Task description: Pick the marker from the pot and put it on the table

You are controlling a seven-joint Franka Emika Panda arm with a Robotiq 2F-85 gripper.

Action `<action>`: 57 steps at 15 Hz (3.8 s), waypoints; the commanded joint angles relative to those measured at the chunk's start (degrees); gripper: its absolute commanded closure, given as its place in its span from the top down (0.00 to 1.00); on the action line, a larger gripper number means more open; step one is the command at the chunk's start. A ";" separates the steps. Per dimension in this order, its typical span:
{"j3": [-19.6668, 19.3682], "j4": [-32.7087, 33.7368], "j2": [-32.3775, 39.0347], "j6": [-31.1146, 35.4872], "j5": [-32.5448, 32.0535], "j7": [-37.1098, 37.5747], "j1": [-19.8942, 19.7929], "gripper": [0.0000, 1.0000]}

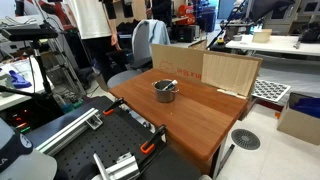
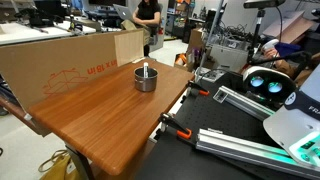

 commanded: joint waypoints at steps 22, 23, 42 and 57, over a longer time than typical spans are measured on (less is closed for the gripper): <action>-0.22 0.28 0.02 -0.15 -0.13 0.14 0.27 1.00; -0.22 0.28 0.02 -0.15 -0.13 0.14 0.27 1.00; -1.14 -0.26 2.00 1.84 4.28 1.79 0.61 1.00; -1.87 -0.40 23.15 26.79 22.78 16.90 -0.57 1.00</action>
